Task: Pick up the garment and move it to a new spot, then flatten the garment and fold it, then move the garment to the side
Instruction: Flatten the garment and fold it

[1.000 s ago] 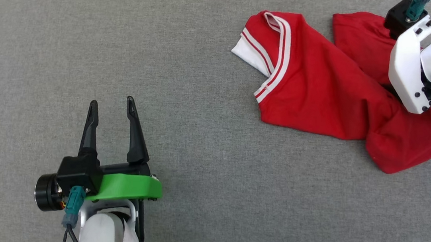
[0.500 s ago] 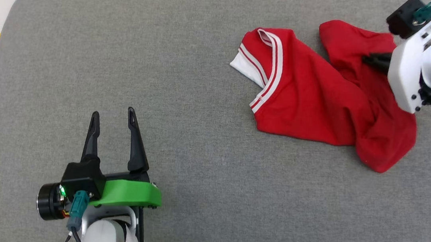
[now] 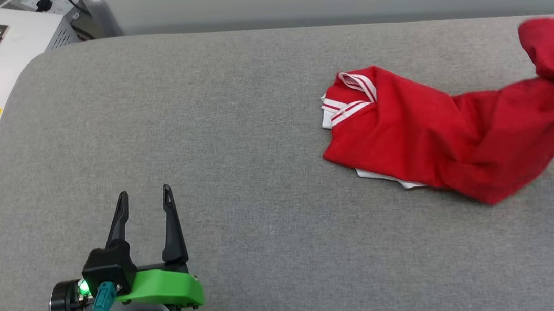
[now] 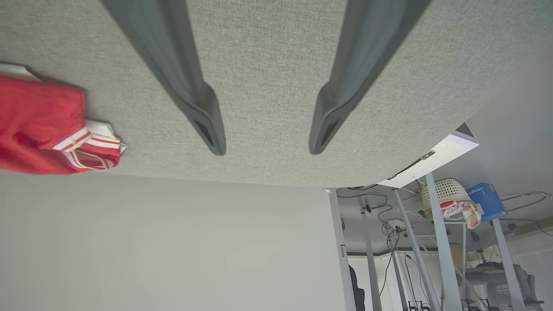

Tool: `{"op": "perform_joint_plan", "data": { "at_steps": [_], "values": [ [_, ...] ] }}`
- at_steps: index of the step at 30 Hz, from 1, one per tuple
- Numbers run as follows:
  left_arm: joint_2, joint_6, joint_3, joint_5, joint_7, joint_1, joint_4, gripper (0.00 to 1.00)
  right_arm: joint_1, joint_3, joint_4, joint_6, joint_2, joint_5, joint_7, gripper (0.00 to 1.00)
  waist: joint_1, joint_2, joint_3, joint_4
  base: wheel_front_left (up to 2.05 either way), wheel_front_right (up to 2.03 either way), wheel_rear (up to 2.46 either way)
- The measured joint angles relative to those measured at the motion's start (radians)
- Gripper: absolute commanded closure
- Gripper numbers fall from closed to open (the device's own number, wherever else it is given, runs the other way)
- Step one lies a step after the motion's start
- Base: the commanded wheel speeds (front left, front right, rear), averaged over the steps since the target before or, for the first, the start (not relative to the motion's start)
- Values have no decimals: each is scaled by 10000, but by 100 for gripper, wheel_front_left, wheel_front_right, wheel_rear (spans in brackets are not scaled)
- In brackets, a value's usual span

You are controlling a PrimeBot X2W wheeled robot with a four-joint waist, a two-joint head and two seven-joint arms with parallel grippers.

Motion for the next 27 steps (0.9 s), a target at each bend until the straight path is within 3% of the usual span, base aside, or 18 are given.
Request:
{"op": "perform_joint_plan", "data": {
  "at_steps": [7,13,14,16,22,27],
  "values": [
    [-2,-81,19,35,0,140,8,0,3155,-1590,1083,0,157,382,-343,100,0,0,-328,-414,0,0,0],
    [-4,-134,4,88,0,130,6,0,5055,-2318,2280,0,1089,654,-318,100,0,0,-263,-449,0,0,0],
    [-4,-159,-15,90,0,128,10,0,5491,-2531,2792,0,1664,773,-240,100,0,0,-206,-424,0,0,0],
    [-4,-159,-73,96,0,126,59,0,5484,-2849,3193,2,1946,433,-556,0,0,0,-192,-382,0,0,0],
    [-6,-176,-84,186,0,131,105,0,5287,-3678,2851,0,2178,-656,-2052,0,0,0,-401,-399,0,0,0],
    [-6,-176,-94,211,0,133,63,0,4833,-4888,1225,0,1975,-1735,-2614,0,0,0,-534,-367,0,0,0]
  ]
}}
